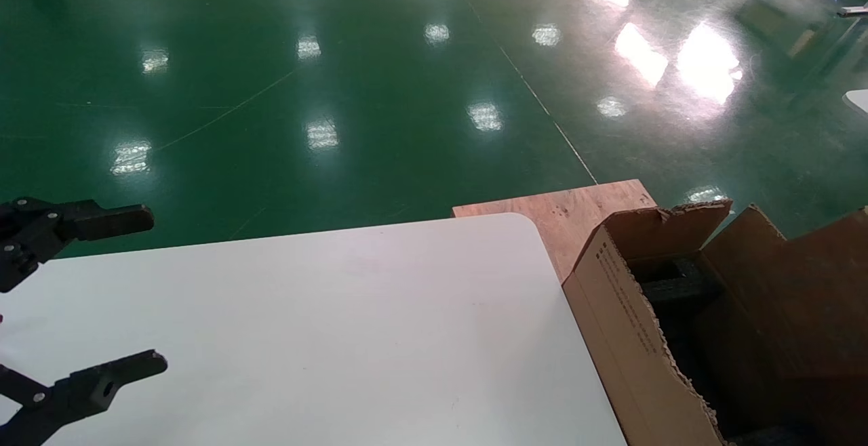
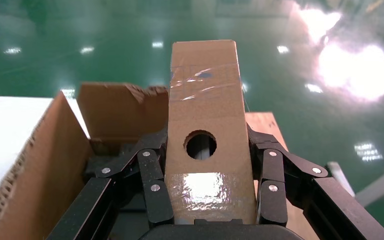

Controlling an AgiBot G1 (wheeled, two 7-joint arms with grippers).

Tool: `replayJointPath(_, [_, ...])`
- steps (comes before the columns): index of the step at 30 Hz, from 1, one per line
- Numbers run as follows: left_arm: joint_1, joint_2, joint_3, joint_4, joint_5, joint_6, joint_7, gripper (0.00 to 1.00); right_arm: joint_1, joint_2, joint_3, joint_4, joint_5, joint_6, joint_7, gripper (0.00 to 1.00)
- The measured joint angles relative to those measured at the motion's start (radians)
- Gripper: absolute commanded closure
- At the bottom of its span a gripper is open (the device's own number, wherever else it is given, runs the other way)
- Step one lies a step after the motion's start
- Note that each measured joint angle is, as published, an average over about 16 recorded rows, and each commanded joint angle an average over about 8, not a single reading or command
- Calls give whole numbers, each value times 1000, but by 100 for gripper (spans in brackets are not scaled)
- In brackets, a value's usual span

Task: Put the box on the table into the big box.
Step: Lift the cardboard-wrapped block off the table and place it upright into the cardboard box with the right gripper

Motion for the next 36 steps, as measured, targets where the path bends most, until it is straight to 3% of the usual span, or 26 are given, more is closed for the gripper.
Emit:
replayJointPath(19, [0,0,0,0,0,0,0,0,260,-93,-281,-201,6,-42,48,100])
replayJointPath(36, [0,0,0,0,0,0,0,0,540,-79,-485,-302,-90,-55,86,100])
